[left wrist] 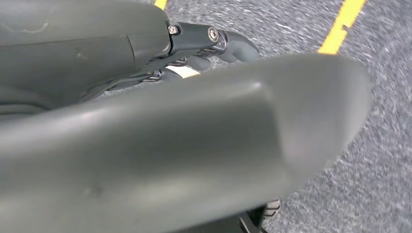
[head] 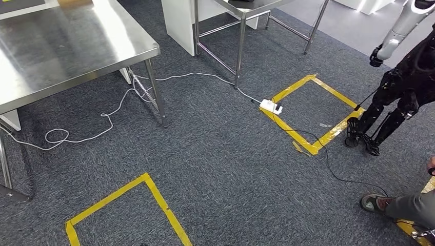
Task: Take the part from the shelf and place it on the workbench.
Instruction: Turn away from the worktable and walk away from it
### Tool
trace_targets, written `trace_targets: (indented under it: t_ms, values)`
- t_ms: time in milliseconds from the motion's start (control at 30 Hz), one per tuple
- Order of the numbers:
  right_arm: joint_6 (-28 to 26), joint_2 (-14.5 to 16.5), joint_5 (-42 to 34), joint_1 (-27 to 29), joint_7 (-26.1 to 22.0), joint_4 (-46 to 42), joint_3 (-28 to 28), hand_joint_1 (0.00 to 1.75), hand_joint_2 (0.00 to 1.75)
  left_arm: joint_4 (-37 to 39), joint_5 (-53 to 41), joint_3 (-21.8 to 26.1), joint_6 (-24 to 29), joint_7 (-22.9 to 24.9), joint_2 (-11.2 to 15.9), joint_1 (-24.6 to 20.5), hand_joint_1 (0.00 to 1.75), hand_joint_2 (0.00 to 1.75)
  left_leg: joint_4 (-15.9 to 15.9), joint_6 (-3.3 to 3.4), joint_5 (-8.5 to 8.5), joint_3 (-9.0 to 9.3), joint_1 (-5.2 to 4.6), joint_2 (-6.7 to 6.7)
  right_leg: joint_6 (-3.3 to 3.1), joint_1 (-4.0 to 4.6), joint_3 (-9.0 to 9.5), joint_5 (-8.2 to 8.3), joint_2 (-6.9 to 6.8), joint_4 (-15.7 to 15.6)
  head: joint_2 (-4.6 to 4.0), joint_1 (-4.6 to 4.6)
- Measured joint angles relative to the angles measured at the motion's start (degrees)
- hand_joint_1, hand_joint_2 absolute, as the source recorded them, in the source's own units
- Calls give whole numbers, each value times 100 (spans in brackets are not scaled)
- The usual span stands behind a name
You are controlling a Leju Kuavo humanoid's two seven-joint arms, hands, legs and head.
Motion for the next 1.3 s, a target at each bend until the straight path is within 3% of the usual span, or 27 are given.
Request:
trace_targets:
  t_ms: [67,100,167,200,233,267,333,400,467,500,567,633,700,733,767,833,900,967,1000,1067,1100,1133,1167,1200,1233,1300]
  values:
    - [7,16,48,4,76,3,-2,0,175,-1,-13,0,-29,18,7,-3,0,0,340,-42,-249,-117,18,-391,-94,-108,65,81,157,-88,0,-40]
    - [14,26,67,5,102,5,-2,0,175,2,-14,1,-42,24,14,10,0,0,684,-56,-442,-280,24,-582,-121,-108,65,95,236,-96,0,-62]
    - [47,31,75,9,119,7,-2,0,175,9,-15,1,-71,31,24,49,0,0,1403,-95,-724,-669,34,-712,-143,-106,59,103,422,-96,0,-69]
    - [67,33,68,14,112,8,-2,0,175,14,-16,0,-85,27,28,65,0,0,1564,-120,-708,-793,49,-722,-142,-107,58,103,521,-92,0,-70]
    - [86,35,61,22,96,9,-2,0,175,18,-19,-1,-100,19,30,74,0,0,1477,-141,-555,-805,72,-726,-139,-111,62,103,619,-86,0,-72]
    - [98,38,54,31,76,10,-2,0,175,21,-21,-1,-112,11,30,76,0,0,1195,-158,-324,-720,101,-752,-135,-117,66,102,709,-71,0,-72]
    - [106,41,50,40,38,13,-2,0,175,25,-24,-2,-131,2,30,71,0,0,453,-168,97,-449,159,-943,-92,-105,37,78,872,-1,0,-74]
    - [106,40,55,35,21,12,-3,0,175,28,-26,-2,-148,3,31,59,0,0,107,-107,205,-335,151,-1061,-2,-76,-32,44,989,46,0,-70]
    - [117,35,69,50,15,13,-4,0,175,30,-24,-1,-155,3,32,37,0,0,67,16,211,-331,95,-966,109,-63,-90,52,1078,19,0,-65]
    - [126,29,76,62,15,15,-4,0,175,30,-24,-1,-155,3,31,26,0,0,41,82,242,-322,85,-907,146,-66,-119,47,1045,51,0,-66]
    - [148,25,83,66,16,17,-3,0,175,30,-21,0,-155,2,28,22,0,0,-11,177,313,-304,96,-768,145,-65,-283,-124,783,400,0,-44]
    - [171,28,98,48,17,18,-2,0,175,30,-19,2,-155,-1,28,39,0,0,-20,210,317,-301,93,-609,110,-79,-651,-468,499,1130,0,-19]
    - [183,22,124,41,17,18,-2,0,175,30,-13,3,-158,-6,28,49,0,0,-19,204,295,-297,87,-450,159,-101,-918,-651,429,1660,0,-6]
    - [183,17,137,44,17,18,-2,0,175,30,-9,4,-165,-8,28,49,0,0,-19,191,281,-292,87,-380,209,-110,-899,-625,410,1644,0,4]
    - [183,10,147,47,17,18,-2,0,175,30,-2,4,-176,-8,27,49,0,0,-19,173,266,-280,88,-314,266,-126,-750,-522,370,1381,0,13]
    - [183,1,170,41,12,18,-2,0,175,30,43,8,-236,28,28,48,0,0,-19,114,223,-223,78,-192,329,-135,-288,-249,97,556,0,25]
    - [195,-2,192,11,1,18,-2,0,175,30,96,22,-339,136,32,45,0,0,-22,21,159,-144,53,-71,278,-86,-54,-76,-159,109,0,26]
    - [260,-12,209,-10,-6,18,-2,0,175,30,111,39,-451,336,32,24,0,0,-57,-64,108,-64,45,65,178,-27,-79,-40,-111,94,0,19]
    - [318,-21,214,-11,-3,18,-2,0,175,30,107,44,-508,469,31,3,0,0,-60,-100,83,-33,59,55,125,-71,-65,-27,-29,76,0,5]
    - [443,-37,216,-16,15,19,-2,0,175,30,93,46,-612,720,27,-27,0,0,156,-139,-106,-90,87,-221,19,-134,-12,10,120,34,0,-40]
    - [499,-39,215,-19,26,19,-2,0,175,32,90,48,-665,825,28,-31,0,0,452,-145,-290,-219,96,-438,-33,-163,12,25,191,21,0,-65]
    - [547,-38,216,-23,33,20,-2,0,175,36,92,51,-717,906,32,-26,0,0,842,-139,-499,-411,93,-598,-71,-134,12,28,262,21,0,-78]
    - [594,-37,217,-25,36,20,-2,0,175,39,95,55,-767,972,35,-18,0,0,1244,-135,-670,-625,91,-679,-104,-115,11,27,349,22,0,-79]
    - [642,-37,220,-25,37,20,-2,0,175,43,97,58,-805,1019,38,-10,0,0,1514,-133,-727,-795,89,-710,-109,-98,13,24,446,23,0,-78]
    - [687,-40,226,-23,40,20,-2,0,175,44,98,61,-831,1054,40,-4,0,0,1592,-131,-666,-883,93,-720,-112,-87,17,21,544,25,0,-79]
    - [775,-53,237,-20,52,20,-2,0,175,45,98,70,-842,1132,42,-10,0,0,1114,-123,-244,-748,112,-768,-107,-81,36,19,727,38,0,-80]
